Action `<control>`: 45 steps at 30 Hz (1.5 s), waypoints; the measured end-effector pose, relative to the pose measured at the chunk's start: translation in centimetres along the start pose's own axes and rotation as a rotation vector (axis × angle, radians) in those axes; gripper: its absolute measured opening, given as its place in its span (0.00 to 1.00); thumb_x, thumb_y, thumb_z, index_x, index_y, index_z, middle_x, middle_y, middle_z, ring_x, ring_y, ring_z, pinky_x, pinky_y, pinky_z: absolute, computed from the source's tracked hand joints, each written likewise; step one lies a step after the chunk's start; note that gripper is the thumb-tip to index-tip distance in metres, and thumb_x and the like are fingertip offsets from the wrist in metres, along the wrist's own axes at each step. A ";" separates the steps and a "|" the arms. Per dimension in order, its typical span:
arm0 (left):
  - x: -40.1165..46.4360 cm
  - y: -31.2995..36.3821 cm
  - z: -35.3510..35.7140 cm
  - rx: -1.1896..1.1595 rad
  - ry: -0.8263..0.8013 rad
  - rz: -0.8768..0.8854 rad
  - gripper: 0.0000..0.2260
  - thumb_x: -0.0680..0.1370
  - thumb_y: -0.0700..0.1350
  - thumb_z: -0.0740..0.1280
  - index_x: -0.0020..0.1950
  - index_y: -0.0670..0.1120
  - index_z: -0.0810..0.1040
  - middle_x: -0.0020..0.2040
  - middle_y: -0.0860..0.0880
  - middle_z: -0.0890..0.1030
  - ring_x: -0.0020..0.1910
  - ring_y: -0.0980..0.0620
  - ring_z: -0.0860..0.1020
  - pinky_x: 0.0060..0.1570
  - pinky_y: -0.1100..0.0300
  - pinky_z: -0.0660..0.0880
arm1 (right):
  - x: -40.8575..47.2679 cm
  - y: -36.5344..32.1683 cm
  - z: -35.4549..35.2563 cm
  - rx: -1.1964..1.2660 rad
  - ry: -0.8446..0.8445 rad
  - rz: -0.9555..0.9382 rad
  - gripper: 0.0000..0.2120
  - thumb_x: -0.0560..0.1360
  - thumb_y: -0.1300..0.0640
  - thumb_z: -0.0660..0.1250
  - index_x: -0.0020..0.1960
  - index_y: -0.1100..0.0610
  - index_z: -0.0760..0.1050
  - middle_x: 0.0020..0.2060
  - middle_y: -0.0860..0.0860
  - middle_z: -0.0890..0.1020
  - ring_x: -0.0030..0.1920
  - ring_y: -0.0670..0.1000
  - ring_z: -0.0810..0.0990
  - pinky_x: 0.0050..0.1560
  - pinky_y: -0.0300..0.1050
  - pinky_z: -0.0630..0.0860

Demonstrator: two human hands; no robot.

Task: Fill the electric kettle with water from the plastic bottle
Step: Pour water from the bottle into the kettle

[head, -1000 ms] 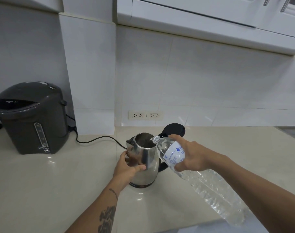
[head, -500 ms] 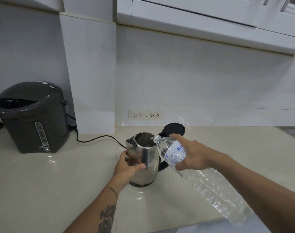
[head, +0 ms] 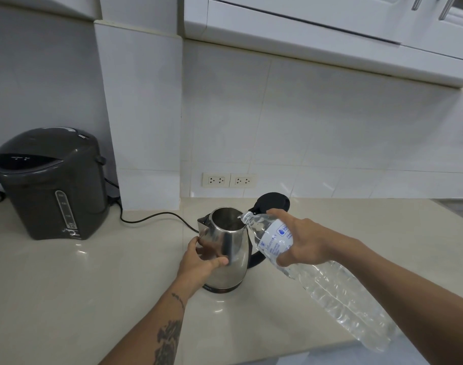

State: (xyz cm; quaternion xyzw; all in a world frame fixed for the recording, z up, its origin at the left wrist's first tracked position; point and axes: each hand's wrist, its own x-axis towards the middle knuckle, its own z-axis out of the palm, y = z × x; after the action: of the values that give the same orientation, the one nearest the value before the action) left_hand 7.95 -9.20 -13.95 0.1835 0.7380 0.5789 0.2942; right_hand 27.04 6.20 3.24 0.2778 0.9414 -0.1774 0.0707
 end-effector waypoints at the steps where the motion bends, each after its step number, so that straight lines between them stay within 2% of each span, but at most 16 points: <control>1: 0.0 0.0 0.0 -0.001 0.002 0.000 0.43 0.60 0.49 0.83 0.71 0.53 0.67 0.61 0.51 0.77 0.60 0.49 0.76 0.64 0.50 0.73 | 0.0 0.0 0.0 -0.001 0.001 -0.002 0.51 0.65 0.47 0.77 0.78 0.36 0.49 0.44 0.45 0.75 0.42 0.50 0.78 0.41 0.43 0.73; 14: -0.1 -0.1 0.0 -0.002 0.001 -0.001 0.45 0.61 0.49 0.83 0.74 0.52 0.65 0.62 0.51 0.76 0.61 0.49 0.75 0.65 0.51 0.73 | 0.2 0.1 -0.3 -0.013 -0.006 -0.007 0.52 0.63 0.46 0.77 0.77 0.36 0.49 0.51 0.51 0.78 0.46 0.53 0.79 0.45 0.46 0.77; 20: -0.1 -0.2 0.0 -0.009 0.000 -0.007 0.49 0.58 0.52 0.83 0.75 0.51 0.64 0.62 0.51 0.76 0.62 0.49 0.76 0.66 0.49 0.72 | 0.2 -0.1 -0.5 -0.029 -0.007 -0.007 0.51 0.64 0.47 0.77 0.78 0.37 0.50 0.44 0.45 0.75 0.45 0.53 0.78 0.43 0.45 0.74; 38: -0.3 -0.1 0.0 -0.019 0.004 -0.015 0.46 0.61 0.50 0.83 0.74 0.52 0.64 0.62 0.51 0.76 0.63 0.48 0.75 0.67 0.46 0.72 | -0.1 -0.8 -1.1 -0.076 -0.023 -0.002 0.51 0.65 0.47 0.78 0.78 0.37 0.49 0.53 0.51 0.77 0.50 0.56 0.79 0.51 0.49 0.79; 45: -0.6 0.1 0.0 -0.007 0.001 -0.019 0.47 0.61 0.50 0.83 0.75 0.51 0.63 0.61 0.52 0.75 0.63 0.48 0.74 0.67 0.47 0.72 | -0.2 -1.0 -1.3 -0.089 -0.027 -0.007 0.50 0.66 0.48 0.77 0.78 0.38 0.50 0.44 0.44 0.74 0.48 0.54 0.78 0.46 0.46 0.77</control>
State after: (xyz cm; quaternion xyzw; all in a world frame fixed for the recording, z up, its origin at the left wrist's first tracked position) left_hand 8.36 -9.50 -13.71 0.1751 0.7378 0.5789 0.2997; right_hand 26.64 5.82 4.79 0.2688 0.9483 -0.1393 0.0949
